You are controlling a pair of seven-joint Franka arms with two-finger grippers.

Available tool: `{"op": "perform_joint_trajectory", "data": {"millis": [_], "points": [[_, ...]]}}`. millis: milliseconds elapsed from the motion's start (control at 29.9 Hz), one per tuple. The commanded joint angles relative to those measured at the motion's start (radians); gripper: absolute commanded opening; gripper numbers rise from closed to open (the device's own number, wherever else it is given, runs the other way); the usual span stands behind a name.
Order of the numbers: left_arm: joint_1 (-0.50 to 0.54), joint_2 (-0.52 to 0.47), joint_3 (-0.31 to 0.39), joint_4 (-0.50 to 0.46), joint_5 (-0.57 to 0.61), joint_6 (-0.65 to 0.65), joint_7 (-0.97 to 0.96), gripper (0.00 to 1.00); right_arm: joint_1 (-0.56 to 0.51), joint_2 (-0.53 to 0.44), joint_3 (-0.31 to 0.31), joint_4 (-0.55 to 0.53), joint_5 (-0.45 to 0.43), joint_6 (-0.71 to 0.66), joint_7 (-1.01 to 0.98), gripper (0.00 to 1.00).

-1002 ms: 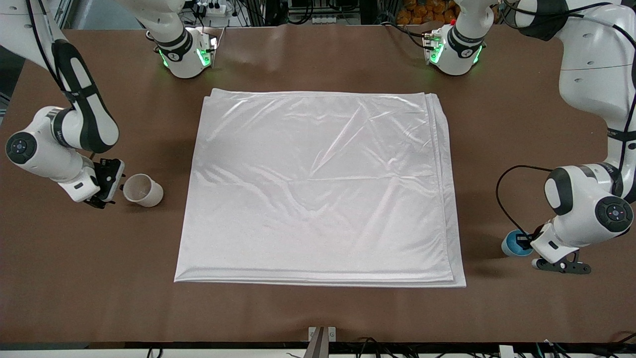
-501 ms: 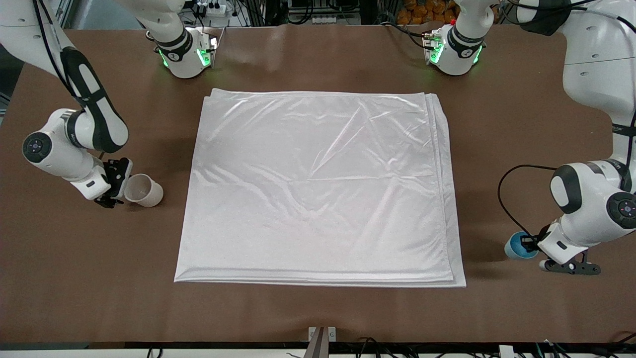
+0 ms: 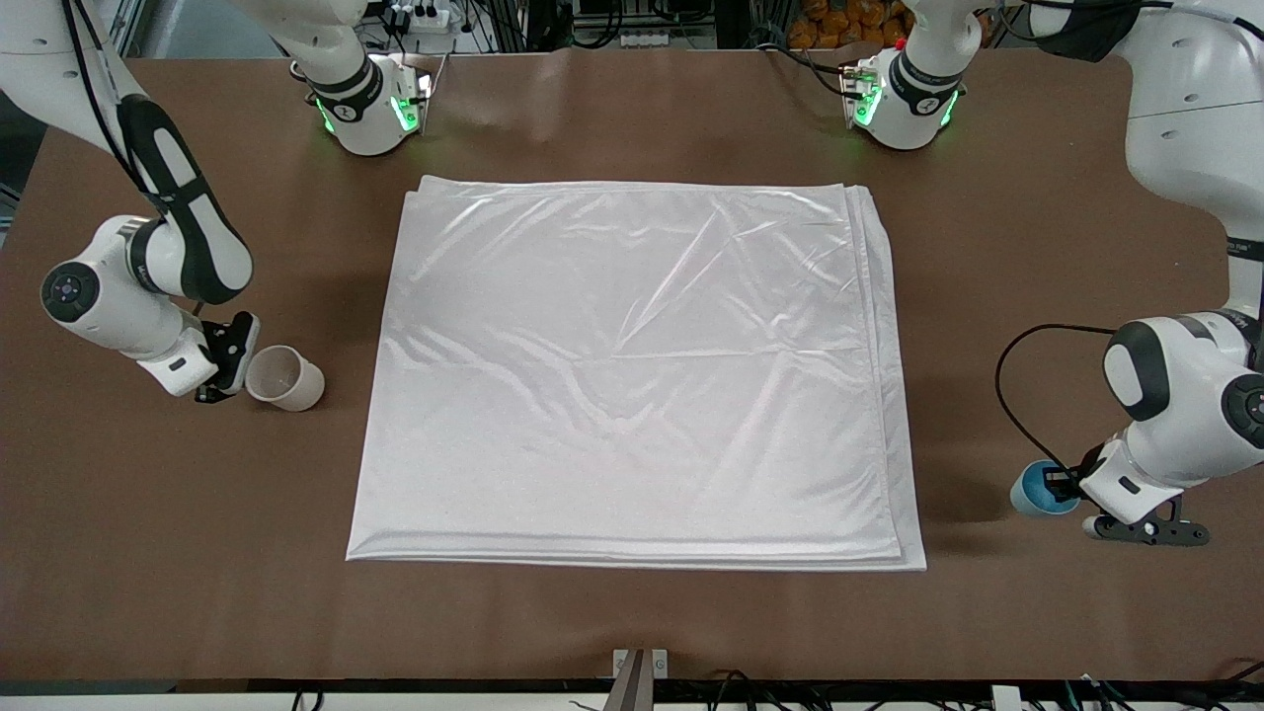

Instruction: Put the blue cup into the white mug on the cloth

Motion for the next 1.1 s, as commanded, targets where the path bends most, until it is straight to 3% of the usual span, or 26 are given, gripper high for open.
{"op": "perform_joint_trajectory", "data": {"millis": [0, 200, 468, 935, 1069], "points": [[0.000, -0.038, 0.002, -0.019, -0.020, -0.024, -0.010, 0.00, -0.019, -0.033, 0.016, -0.012, -0.008, 0.001, -0.019, 0.00], [0.000, -0.041, 0.001, -0.019, -0.020, -0.025, -0.014, 0.00, -0.012, -0.075, 0.026, 0.002, -0.002, -0.043, -0.016, 0.00], [-0.003, -0.051, -0.008, -0.021, -0.020, -0.028, -0.048, 0.00, -0.008, -0.124, 0.108, 0.068, 0.003, -0.172, -0.001, 0.00], [-0.009, -0.067, -0.031, -0.019, -0.020, -0.057, -0.120, 0.00, -0.002, -0.153, 0.440, 0.115, -0.002, -0.221, 0.309, 0.00], [-0.009, -0.080, -0.054, -0.019, -0.020, -0.083, -0.155, 0.00, 0.083, -0.141, 0.461, 0.141, -0.016, -0.223, 0.424, 0.00]]}}
